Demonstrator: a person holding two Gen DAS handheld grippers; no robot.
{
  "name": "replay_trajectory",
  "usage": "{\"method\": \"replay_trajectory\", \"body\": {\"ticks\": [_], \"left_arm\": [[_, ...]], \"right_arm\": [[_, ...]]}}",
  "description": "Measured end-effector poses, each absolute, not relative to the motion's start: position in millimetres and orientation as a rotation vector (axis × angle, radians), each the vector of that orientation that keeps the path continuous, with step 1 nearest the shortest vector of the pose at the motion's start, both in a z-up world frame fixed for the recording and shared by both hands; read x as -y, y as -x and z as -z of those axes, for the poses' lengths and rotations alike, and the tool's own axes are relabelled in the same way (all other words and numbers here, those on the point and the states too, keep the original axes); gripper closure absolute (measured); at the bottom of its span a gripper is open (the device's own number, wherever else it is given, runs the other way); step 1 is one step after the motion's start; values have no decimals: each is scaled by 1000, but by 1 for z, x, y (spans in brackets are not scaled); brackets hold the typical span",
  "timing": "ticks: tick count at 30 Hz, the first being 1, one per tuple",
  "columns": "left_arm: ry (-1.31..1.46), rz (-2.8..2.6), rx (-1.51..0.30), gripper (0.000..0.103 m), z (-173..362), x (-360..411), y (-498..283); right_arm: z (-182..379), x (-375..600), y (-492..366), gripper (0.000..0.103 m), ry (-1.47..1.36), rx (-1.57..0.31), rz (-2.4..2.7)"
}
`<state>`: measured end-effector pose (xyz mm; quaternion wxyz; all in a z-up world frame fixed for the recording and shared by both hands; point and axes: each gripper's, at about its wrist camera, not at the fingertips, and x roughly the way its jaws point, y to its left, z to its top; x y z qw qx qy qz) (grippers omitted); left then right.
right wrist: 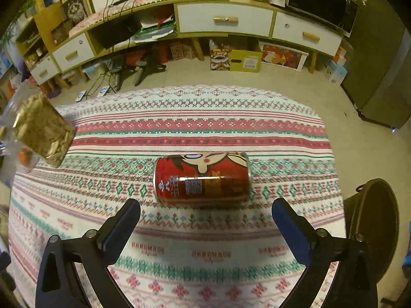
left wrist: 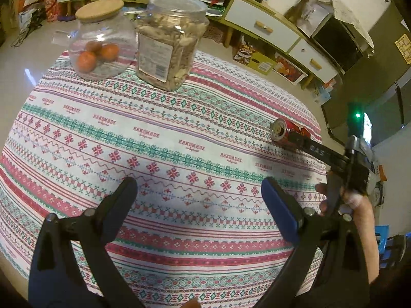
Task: Collect trash
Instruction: 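Close the right tool on the second red can lying on the table, then carry the red can over the brown bin and open the right tool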
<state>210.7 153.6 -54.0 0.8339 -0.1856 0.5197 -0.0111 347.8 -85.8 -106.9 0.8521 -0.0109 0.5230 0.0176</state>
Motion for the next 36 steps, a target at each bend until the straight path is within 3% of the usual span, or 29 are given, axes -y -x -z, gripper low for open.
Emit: {"method": "replay_trajectory", "body": {"ticks": [9,10,11,20,29,36], "left_arm": [[390,30,-1121,6,55,-158,-215],[389,29,-1123,6,56,-158,-215],[388,28,-1126,6,57,-158,-216],[360,49,-1138,6,61,-143,-220],[294,119,-1146,6,65,-97,-213],[201,174,-1132,6,64,-50,-203]], "right_arm": [[124,83,-367,0,34,-1105,-24],[125,82,-367,2,29,-1103,-27],[125,83,-367,14,25,-1100,-27],[100,114,-349,14,-38,-1073,-70],[57,248,-293,14,-85,-983,113],[79,385,-239,14,-232,-1027,315]]}}
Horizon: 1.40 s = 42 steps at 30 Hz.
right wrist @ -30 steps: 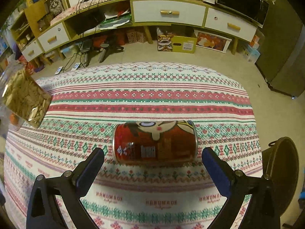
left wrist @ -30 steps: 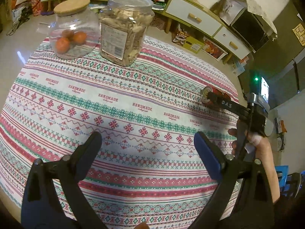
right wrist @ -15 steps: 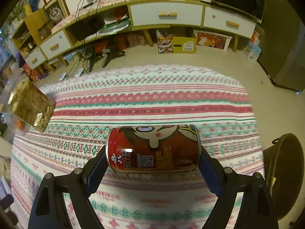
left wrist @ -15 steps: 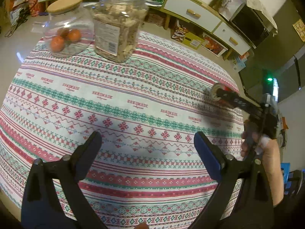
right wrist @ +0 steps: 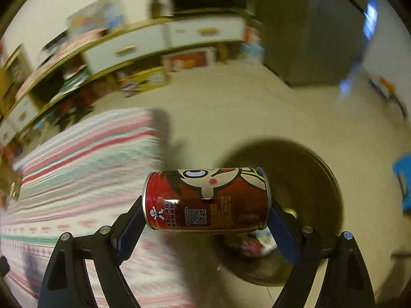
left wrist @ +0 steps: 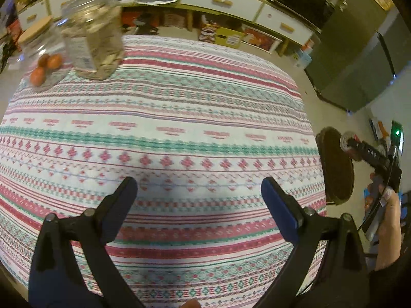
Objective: Collect trash
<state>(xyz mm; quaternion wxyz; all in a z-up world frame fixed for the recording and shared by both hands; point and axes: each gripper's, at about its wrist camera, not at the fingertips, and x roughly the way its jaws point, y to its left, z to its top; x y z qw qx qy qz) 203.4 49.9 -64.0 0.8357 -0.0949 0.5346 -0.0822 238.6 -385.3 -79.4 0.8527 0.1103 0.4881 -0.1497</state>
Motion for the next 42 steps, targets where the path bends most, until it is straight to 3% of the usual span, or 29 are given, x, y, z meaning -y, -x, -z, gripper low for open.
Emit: {"method": "replay_trajectory", "body": {"ticks": [7,14,17,33,42], "left_arm": [[145,212,-1134,6,69,-16,-203],[104,226,-1144,6,74,3,-201],[76,231,-1137,6,73,7,-199],[-22,256,-998,1,31,15,-139],[-48,216,-915,0,14,15,-99]], "right_arm": [[140,445,-222,14,-276,-1181,426],[166,447,-223,13,-247,-1273,451],[151,444,-221,0,-245,-1235,460],[-3,339,-128,0,-198,-978,346],[-31,263,-48,0,-108,-865,282]]}}
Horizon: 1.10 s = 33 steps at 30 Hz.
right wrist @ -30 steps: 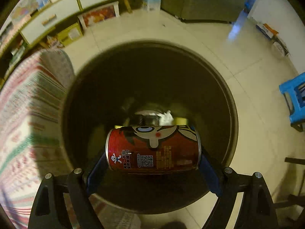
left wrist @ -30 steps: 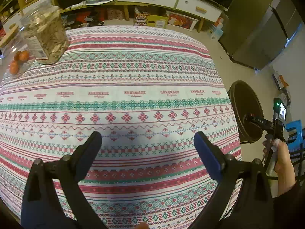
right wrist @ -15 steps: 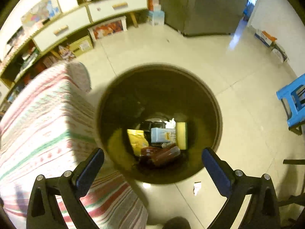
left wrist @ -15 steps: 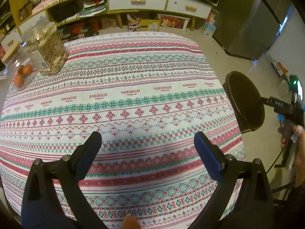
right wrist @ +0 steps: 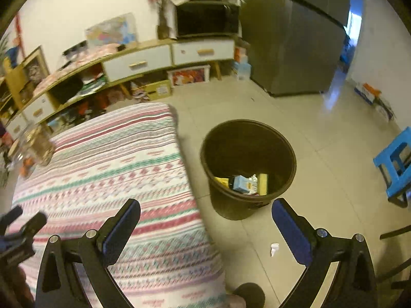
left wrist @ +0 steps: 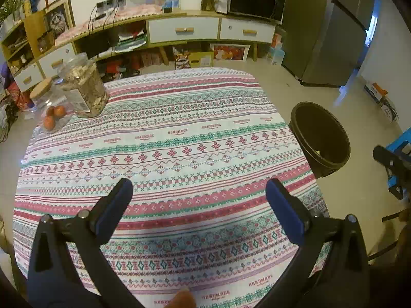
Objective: Collect trash
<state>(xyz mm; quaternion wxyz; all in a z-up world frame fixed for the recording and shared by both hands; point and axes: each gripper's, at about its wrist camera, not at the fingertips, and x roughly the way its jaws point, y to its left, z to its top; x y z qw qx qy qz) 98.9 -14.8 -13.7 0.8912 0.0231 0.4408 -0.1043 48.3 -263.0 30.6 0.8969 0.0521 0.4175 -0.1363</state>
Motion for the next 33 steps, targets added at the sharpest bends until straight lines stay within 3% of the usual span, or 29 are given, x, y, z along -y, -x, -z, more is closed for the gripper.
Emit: {"method": "replay_trajectory", "body": {"ticks": [5,33], "left_arm": [[-69,236,-851,0,5,20,-76],[40,103,-673,0,-14,-7,-30]], "right_arm": [[-28,245,-12,0,-105,-755,251],[-32,203,-4,0,-14,-646,103]]}}
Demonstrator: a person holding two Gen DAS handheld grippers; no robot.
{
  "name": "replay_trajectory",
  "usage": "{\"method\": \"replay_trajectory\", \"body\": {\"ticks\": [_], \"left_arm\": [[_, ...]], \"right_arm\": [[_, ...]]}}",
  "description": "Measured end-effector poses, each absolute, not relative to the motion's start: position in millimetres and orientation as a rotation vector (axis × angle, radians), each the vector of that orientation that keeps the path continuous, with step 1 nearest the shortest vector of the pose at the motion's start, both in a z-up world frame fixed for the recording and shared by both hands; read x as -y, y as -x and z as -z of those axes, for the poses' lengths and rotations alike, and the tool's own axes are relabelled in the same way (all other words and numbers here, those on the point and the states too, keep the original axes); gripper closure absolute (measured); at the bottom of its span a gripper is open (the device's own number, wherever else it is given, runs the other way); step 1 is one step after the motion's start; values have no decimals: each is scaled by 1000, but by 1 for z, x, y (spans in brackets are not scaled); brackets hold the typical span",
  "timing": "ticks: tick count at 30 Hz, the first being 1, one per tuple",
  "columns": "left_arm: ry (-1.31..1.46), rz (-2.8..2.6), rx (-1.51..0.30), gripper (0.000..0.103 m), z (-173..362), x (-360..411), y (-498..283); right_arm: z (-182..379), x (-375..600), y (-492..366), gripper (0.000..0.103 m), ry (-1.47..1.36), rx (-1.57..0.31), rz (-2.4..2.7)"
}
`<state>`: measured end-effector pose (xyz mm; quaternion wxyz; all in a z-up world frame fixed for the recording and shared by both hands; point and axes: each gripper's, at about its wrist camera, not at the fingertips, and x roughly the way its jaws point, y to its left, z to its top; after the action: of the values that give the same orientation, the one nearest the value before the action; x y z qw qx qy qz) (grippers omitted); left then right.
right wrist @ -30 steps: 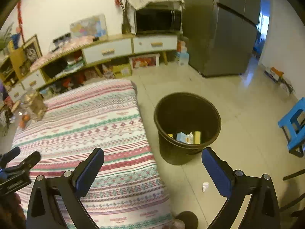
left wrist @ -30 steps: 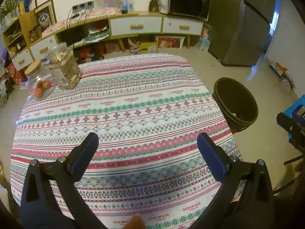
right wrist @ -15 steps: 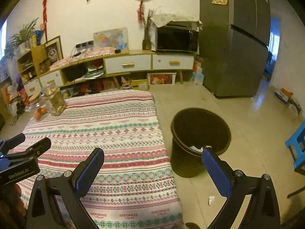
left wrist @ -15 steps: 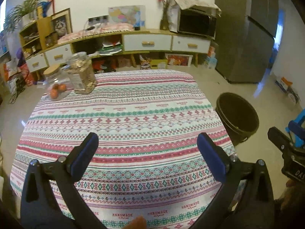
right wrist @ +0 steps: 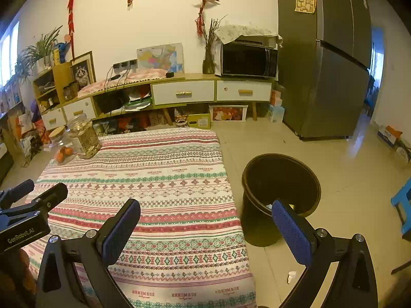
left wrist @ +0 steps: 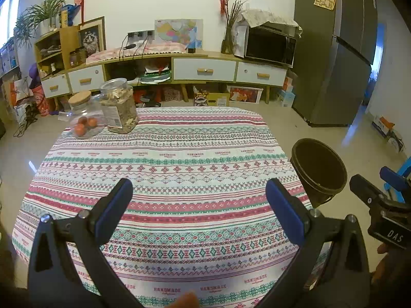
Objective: Collect trash
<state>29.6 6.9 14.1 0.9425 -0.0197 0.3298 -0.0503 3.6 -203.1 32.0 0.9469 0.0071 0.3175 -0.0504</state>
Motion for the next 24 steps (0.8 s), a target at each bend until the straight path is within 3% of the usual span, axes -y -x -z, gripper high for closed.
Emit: {"method": "replay_trajectory", "body": {"ticks": [24], "left_arm": [[38,111,-674,0,-14,-6,-28]], "right_arm": [[-31,193,-5,0,2,-634,95]]}}
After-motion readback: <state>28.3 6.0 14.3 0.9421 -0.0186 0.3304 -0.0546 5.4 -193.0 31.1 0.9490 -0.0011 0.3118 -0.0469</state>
